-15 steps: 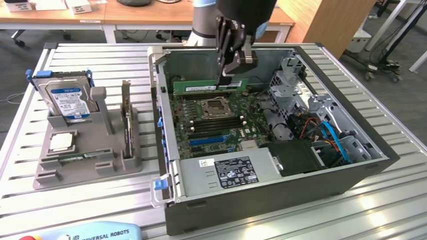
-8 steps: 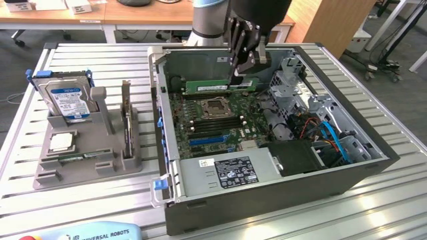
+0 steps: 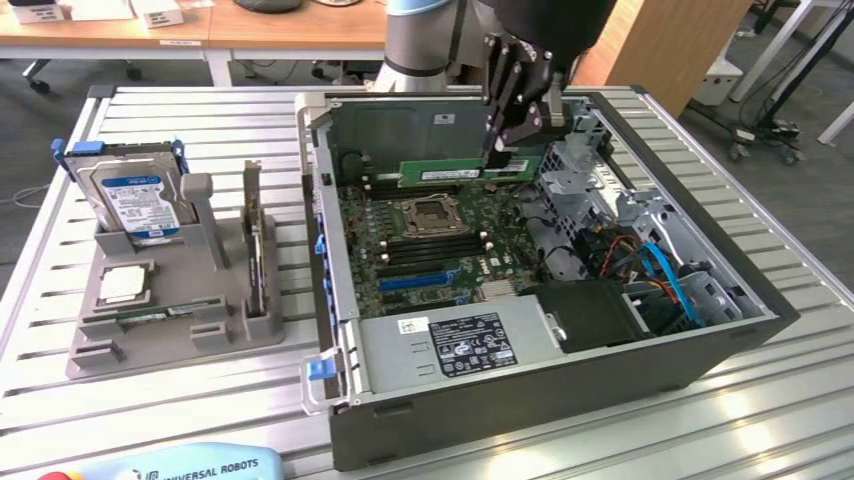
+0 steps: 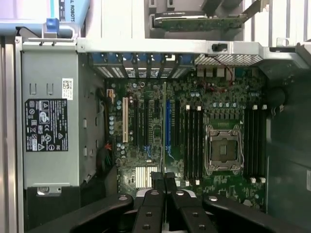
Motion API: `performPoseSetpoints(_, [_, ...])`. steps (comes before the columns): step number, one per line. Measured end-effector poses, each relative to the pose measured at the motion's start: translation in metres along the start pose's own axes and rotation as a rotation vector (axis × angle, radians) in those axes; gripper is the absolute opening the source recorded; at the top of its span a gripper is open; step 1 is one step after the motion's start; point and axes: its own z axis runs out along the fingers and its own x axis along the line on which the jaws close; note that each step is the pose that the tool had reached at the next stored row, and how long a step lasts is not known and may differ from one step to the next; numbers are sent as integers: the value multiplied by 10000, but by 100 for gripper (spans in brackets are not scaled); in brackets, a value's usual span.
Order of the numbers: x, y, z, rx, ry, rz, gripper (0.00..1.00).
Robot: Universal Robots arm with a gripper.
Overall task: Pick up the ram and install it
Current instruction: 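Pick up the ram and move it above insertion slot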
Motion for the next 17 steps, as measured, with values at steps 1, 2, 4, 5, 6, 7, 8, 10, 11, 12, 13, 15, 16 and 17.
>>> performPoseSetpoints(1, [-2, -21, -1, 1, 1, 0, 12])
performPoseSetpoints(2, [-4, -31, -1, 0, 0, 0, 12])
performPoseSetpoints(4, [-4, -31, -1, 0, 0, 0, 12])
performPoseSetpoints(5, [-4, -31, -1, 1, 0, 1, 12])
performPoseSetpoints(6, [-5, -31, -1, 0, 1, 1, 12])
performPoseSetpoints(7, [-5, -31, -1, 0, 1, 0, 12])
performPoseSetpoints(8, [-5, -31, -1, 0, 0, 1, 12])
performPoseSetpoints(10, [-7, -31, 0, 1, 0, 2, 12])
performPoseSetpoints(11, [-15, -31, 0, 1, 0, 2, 12])
performPoseSetpoints(12, [-29, -30, 1, 1, -1, 2, 12])
performPoseSetpoints(13, [-43, -30, 2, 1, 0, 1, 12])
performPoseSetpoints(15, [-86, -30, 6, 1, 0, 1, 12])
performPoseSetpoints(16, [-111, -30, 7, 1, 1, 1, 12])
performPoseSetpoints(17, [-136, -29, 10, 2, 0, 1, 12])
